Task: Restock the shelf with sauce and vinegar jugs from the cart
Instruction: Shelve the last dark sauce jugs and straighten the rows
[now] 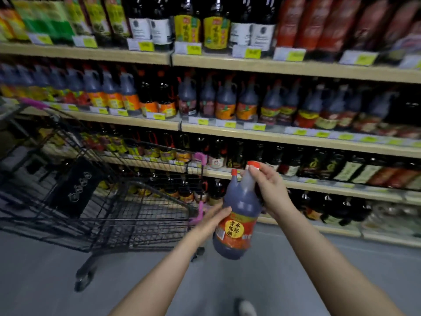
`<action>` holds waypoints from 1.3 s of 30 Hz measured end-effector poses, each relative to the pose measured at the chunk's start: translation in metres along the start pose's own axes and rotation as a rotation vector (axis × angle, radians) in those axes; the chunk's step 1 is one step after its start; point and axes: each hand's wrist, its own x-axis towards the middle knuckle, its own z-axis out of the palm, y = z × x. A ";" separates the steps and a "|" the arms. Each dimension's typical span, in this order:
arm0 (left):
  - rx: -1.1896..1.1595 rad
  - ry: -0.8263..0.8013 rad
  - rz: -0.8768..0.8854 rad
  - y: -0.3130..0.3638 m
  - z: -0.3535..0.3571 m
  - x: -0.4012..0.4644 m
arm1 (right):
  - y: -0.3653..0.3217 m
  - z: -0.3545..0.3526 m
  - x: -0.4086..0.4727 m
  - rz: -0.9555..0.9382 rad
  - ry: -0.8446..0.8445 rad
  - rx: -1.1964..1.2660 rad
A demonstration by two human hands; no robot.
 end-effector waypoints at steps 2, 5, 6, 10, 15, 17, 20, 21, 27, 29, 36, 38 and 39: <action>0.036 -0.093 -0.020 -0.008 0.028 0.008 | -0.001 -0.029 -0.008 0.014 0.038 0.048; 0.044 -0.144 -0.027 -0.013 0.073 0.018 | 0.001 -0.075 -0.016 0.019 0.126 0.085; 0.034 -0.136 -0.028 -0.012 0.091 0.020 | 0.001 -0.091 -0.019 0.016 0.158 0.074; 0.054 -0.156 -0.049 -0.018 0.167 0.037 | -0.007 -0.169 -0.036 -0.007 0.233 -0.055; -0.049 -0.133 -0.088 -0.021 0.287 0.056 | 0.003 -0.285 -0.080 -0.004 0.159 -0.146; -0.080 -0.160 -0.112 -0.019 0.334 0.064 | 0.002 -0.330 -0.097 0.010 0.130 -0.182; -0.094 -0.210 -0.123 -0.017 0.395 0.078 | -0.005 -0.388 -0.119 0.036 0.113 -0.240; -0.100 -0.224 -0.127 -0.017 0.414 0.081 | -0.007 -0.404 -0.125 0.032 0.111 -0.243; -0.020 -0.268 -0.132 -0.015 0.503 0.095 | -0.017 -0.489 -0.134 0.071 0.139 -0.330; 0.017 -0.327 -0.133 -0.011 0.526 0.101 | -0.020 -0.512 -0.129 0.095 0.164 -0.387; -0.072 -0.570 -0.233 -0.003 0.591 0.162 | -0.025 -0.592 -0.091 0.183 0.204 -0.359; -0.080 -0.611 -0.228 0.001 0.613 0.189 | -0.030 -0.616 -0.069 0.217 0.232 -0.385; -0.077 -0.632 -0.227 0.005 0.625 0.204 | -0.035 -0.628 -0.057 0.235 0.256 -0.394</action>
